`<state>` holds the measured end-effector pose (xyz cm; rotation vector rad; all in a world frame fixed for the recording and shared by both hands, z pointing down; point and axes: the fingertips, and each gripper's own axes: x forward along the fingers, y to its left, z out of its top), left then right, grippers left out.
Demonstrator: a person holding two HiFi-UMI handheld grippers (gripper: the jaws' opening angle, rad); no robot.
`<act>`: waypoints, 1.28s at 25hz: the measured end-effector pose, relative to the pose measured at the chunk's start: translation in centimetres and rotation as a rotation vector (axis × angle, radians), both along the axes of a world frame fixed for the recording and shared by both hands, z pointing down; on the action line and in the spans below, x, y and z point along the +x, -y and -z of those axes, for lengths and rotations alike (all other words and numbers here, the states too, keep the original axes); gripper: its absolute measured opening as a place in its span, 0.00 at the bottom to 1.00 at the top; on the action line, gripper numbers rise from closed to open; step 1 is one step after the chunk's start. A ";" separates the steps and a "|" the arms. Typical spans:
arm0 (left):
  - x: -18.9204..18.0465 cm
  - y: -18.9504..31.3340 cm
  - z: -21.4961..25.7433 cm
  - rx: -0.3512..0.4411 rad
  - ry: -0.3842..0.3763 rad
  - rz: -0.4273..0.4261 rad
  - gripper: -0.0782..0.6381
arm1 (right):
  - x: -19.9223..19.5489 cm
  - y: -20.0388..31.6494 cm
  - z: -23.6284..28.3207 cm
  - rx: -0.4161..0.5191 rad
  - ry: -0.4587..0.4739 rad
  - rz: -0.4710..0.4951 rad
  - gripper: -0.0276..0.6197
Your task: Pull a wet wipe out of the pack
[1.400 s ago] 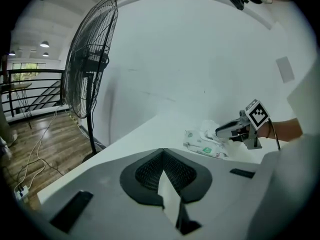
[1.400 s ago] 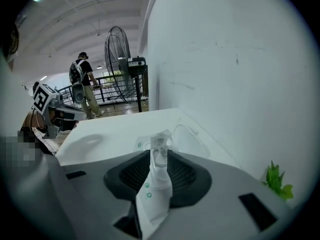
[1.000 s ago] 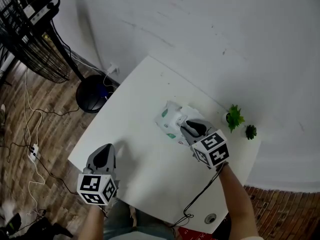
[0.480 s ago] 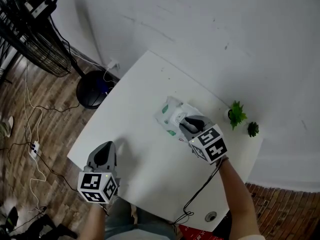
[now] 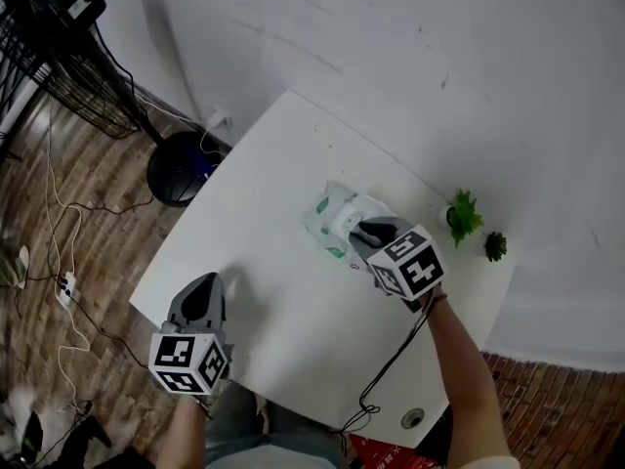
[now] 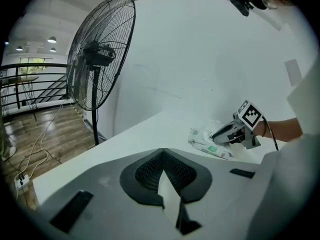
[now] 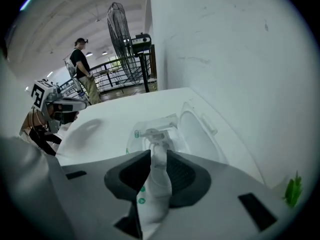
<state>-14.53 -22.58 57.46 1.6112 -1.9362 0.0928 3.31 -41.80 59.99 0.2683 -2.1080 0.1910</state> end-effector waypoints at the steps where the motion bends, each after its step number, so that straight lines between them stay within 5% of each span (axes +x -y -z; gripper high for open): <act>1: 0.0 -0.1 -0.1 -0.001 -0.005 0.001 0.11 | 0.0 0.0 0.0 -0.014 0.001 -0.003 0.20; 19: -1.2 -0.8 -1.5 -0.021 -0.078 0.034 0.11 | -0.1 -0.2 -0.2 -0.270 0.110 -0.060 0.10; 32: -1.3 -0.8 -1.0 -0.019 -0.062 0.030 0.11 | 0.1 0.3 0.0 -0.203 0.118 -0.068 0.04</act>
